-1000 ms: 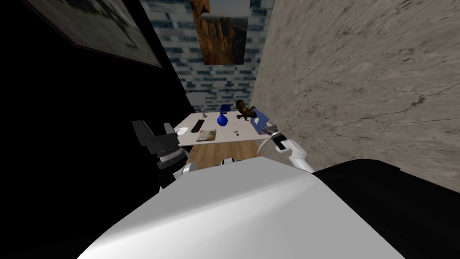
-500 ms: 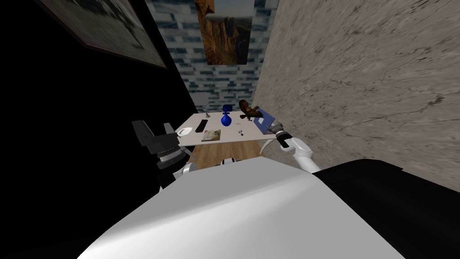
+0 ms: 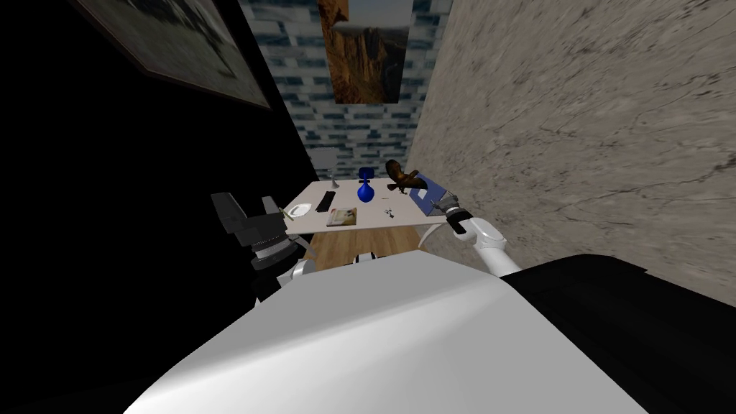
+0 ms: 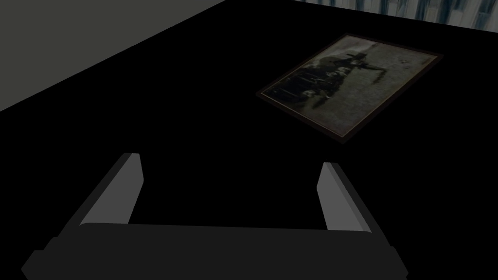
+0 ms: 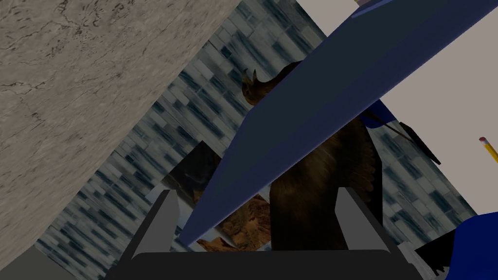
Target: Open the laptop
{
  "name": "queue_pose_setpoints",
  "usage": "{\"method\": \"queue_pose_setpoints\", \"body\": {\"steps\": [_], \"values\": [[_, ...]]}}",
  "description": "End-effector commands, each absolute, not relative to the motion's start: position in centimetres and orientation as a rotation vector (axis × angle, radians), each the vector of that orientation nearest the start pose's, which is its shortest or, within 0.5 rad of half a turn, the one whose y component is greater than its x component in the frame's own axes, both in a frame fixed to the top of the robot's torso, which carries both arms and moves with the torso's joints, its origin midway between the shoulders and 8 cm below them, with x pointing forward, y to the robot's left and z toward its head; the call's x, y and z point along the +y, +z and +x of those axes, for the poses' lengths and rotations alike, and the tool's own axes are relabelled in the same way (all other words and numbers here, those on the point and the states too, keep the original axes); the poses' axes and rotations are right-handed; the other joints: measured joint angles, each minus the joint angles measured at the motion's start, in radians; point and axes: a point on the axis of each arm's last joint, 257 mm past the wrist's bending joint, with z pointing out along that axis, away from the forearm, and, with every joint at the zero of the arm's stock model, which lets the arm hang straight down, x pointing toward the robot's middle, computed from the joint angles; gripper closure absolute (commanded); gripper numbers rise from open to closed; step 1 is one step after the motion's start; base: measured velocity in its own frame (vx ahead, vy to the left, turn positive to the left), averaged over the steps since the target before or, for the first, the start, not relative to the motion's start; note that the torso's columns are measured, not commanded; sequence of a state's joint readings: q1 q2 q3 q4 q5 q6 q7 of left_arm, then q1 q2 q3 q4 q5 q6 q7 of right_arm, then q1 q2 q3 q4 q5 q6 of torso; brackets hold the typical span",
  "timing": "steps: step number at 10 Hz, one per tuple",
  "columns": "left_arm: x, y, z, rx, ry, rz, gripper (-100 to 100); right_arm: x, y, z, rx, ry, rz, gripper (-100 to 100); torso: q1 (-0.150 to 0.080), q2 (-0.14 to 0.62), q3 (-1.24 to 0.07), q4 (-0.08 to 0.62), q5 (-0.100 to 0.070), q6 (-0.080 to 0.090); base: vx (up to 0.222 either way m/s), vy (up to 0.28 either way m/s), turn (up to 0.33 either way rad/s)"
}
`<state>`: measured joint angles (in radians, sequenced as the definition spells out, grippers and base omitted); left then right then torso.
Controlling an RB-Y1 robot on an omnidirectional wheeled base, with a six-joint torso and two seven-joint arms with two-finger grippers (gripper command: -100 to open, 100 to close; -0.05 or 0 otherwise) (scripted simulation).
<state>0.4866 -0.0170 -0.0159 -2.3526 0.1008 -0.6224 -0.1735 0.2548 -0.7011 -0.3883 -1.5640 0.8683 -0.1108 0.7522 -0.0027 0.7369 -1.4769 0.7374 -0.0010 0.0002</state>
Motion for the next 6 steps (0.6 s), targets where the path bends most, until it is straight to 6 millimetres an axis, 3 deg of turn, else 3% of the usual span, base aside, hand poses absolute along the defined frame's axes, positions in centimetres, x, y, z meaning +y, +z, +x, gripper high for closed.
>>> {"method": "queue_pose_setpoints", "body": {"steps": [1, 6], "values": [[28.2, 8.0, 30.3, 0.425, -1.256, -0.519, 0, -59.7, -13.7, 44.2, 1.576, -0.808, -0.384, 100, 0.002, 0.002, 0.002, 0.0, -0.001, -0.001, -0.012, -0.028, 0.004], [28.2, 8.0, 30.3, 0.425, -1.256, -0.518, 0, -62.0, -14.0, 44.7, 1.622, -0.664, -0.22, 100, -0.001, 0.0, 0.0, 0.0, -0.001, 0.002, -0.054, -0.045, 0.062]]}}
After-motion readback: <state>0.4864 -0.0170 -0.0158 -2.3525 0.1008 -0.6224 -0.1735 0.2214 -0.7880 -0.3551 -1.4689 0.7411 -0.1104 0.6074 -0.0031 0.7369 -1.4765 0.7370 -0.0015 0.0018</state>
